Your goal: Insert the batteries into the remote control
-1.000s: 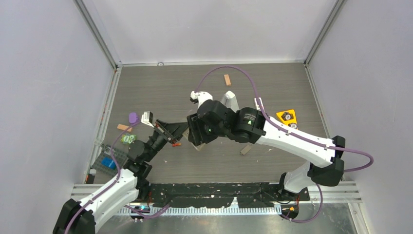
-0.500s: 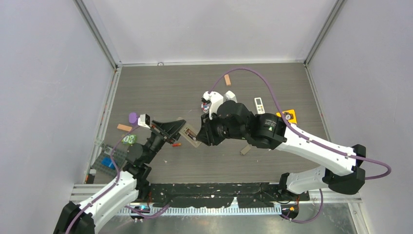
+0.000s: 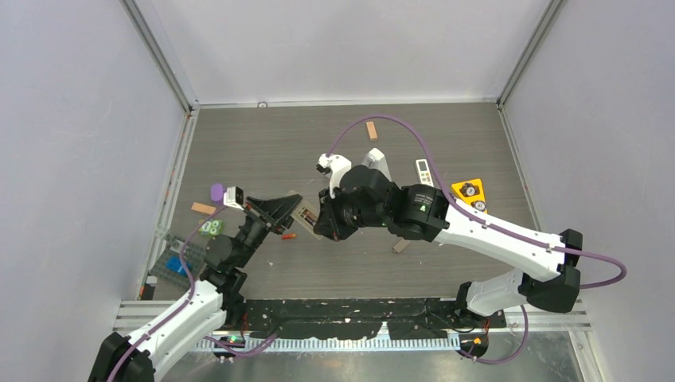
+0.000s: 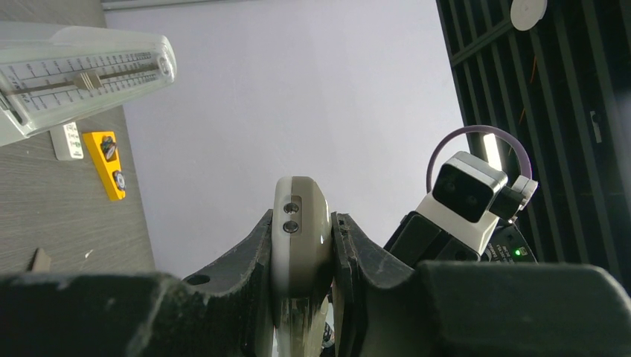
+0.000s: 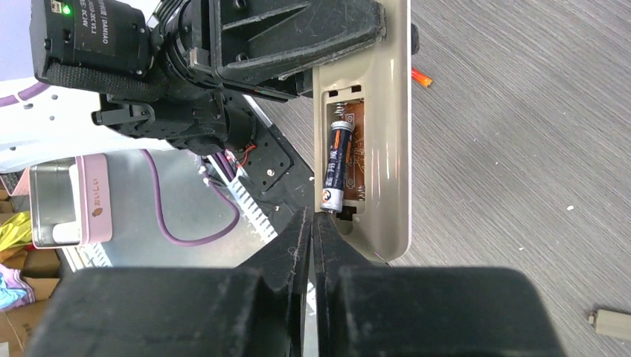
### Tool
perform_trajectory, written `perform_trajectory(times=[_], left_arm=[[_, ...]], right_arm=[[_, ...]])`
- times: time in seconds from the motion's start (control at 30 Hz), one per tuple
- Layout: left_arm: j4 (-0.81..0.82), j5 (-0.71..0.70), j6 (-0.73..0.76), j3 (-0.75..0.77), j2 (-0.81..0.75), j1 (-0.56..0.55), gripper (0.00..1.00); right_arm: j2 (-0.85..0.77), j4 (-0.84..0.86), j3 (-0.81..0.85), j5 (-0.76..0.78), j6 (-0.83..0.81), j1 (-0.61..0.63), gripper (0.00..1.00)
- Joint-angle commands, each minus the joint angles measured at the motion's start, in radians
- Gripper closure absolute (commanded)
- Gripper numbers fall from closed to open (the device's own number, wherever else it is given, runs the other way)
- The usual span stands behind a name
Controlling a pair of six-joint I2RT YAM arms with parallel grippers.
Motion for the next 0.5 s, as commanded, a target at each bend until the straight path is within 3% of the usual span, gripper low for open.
perform_trajectory(times=[0.0, 0.47], left_arm=[[0.041, -0.009, -0.002, 0.001, -0.011, -0.002, 1.00], [0.131, 0.024, 0.028, -0.002, 0.024, -0.001, 1.00]], right_arm=[[0.007, 0.056, 0.000, -0.004, 0.024, -0.010, 0.93], [0.054, 0.063, -0.009, -0.089, 0.053, -0.056, 0.95]])
